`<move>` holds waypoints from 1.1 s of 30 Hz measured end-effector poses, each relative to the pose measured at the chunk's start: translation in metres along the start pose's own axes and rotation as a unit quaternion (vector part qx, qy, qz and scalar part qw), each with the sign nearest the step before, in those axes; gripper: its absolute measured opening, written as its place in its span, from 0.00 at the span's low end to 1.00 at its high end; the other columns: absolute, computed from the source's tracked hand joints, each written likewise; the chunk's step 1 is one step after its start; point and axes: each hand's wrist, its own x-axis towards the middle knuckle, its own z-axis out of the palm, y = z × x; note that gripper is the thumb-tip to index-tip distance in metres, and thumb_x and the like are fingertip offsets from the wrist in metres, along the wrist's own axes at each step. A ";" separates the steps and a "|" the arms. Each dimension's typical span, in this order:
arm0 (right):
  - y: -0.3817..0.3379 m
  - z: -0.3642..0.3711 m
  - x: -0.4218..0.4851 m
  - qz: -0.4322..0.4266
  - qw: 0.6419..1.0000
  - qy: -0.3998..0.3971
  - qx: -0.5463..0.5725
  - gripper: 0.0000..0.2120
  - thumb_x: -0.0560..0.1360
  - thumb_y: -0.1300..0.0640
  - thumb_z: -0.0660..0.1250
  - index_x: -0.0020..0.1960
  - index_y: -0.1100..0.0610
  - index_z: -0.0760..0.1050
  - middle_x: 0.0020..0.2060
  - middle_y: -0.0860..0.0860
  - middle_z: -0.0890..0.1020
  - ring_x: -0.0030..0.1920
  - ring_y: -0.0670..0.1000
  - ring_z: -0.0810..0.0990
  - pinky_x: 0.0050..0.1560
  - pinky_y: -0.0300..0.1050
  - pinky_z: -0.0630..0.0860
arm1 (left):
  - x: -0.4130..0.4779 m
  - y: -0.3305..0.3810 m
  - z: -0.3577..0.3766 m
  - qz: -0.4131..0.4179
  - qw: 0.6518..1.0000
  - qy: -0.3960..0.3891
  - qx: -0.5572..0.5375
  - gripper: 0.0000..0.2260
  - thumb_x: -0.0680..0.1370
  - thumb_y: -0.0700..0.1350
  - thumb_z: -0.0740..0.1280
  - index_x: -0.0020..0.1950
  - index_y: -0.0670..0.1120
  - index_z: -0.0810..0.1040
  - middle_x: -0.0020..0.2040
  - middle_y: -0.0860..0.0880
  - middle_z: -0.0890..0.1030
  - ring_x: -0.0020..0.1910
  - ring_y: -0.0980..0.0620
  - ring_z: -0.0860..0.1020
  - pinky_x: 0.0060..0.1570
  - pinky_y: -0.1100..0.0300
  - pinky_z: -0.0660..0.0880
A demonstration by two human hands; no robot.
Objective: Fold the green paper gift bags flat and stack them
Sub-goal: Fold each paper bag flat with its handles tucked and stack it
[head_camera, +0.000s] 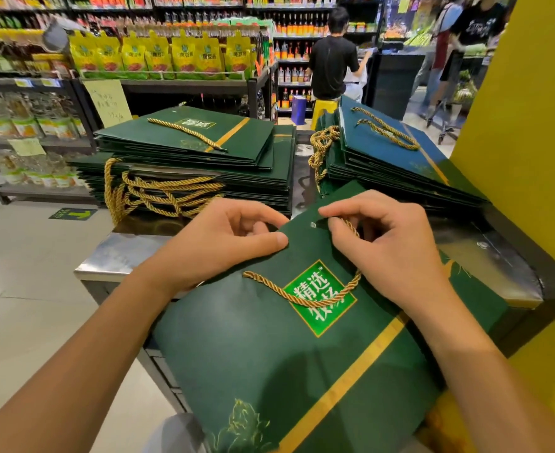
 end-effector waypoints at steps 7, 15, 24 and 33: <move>-0.003 0.000 0.000 0.018 1.000 -0.017 0.007 0.09 0.71 0.65 0.75 0.43 0.52 0.82 0.31 0.43 0.77 0.32 0.43 0.73 0.35 0.32 0.66 | 0.000 -0.001 0.000 0.017 1.000 -0.007 0.017 0.06 0.78 0.39 0.73 0.54 0.44 0.84 0.30 0.47 0.73 0.29 0.54 0.68 0.33 0.67 0.69; -0.004 0.000 -0.002 0.023 1.000 -0.014 -0.004 0.08 0.71 0.64 0.75 0.42 0.52 0.82 0.30 0.48 0.77 0.31 0.46 0.72 0.35 0.34 0.67 | -0.003 0.000 -0.002 0.005 1.000 -0.013 -0.026 0.09 0.77 0.39 0.71 0.57 0.44 0.84 0.41 0.43 0.81 0.42 0.48 0.80 0.48 0.60 0.78; -0.003 0.000 -0.003 0.017 0.999 -0.047 0.015 0.06 0.72 0.62 0.78 0.43 0.52 0.85 0.31 0.47 0.78 0.32 0.45 0.73 0.36 0.35 0.67 | -0.010 0.000 -0.006 -0.038 0.990 -0.058 -0.125 0.13 0.82 0.36 0.62 0.63 0.42 0.83 0.57 0.38 0.85 0.58 0.38 0.83 0.61 0.45 0.79; -0.003 -0.001 -0.001 0.012 0.997 -0.066 0.024 0.18 0.76 0.63 0.74 0.63 0.49 0.80 0.40 0.47 0.83 0.40 0.50 0.79 0.41 0.35 0.71 | -0.013 0.001 -0.006 -0.034 0.989 -0.083 -0.121 0.16 0.82 0.45 0.62 0.67 0.44 0.81 0.57 0.38 0.85 0.59 0.35 0.82 0.61 0.42 0.78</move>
